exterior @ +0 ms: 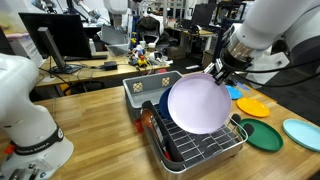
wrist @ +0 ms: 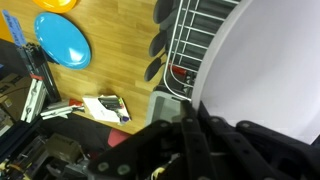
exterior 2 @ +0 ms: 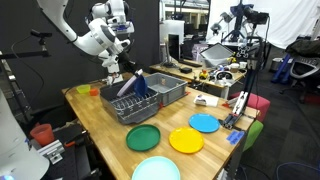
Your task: Remove the white plate from the dish rack and put it on the right side of the table
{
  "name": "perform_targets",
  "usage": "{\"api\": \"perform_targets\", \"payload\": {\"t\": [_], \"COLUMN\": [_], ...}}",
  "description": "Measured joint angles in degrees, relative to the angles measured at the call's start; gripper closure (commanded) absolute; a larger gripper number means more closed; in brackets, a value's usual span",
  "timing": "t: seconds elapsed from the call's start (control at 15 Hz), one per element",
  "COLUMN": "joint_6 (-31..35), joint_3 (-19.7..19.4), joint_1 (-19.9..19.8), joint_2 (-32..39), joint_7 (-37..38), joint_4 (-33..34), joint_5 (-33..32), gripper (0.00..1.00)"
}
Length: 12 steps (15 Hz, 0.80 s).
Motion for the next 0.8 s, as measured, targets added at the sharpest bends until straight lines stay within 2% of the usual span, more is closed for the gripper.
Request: {"api": "perform_targets", "payload": {"t": [0.27, 0.8], "joint_6": [0.0, 1.9], "joint_3": [-1.1, -7.4], "joint_1": [-0.4, -4.7], "joint_2": [-4.0, -13.1], "joint_7": [2.3, 16.0], "joint_4": [-1.7, -6.0], "joint_5": [0.0, 0.0], "gripper": [0.99, 0.99]}}
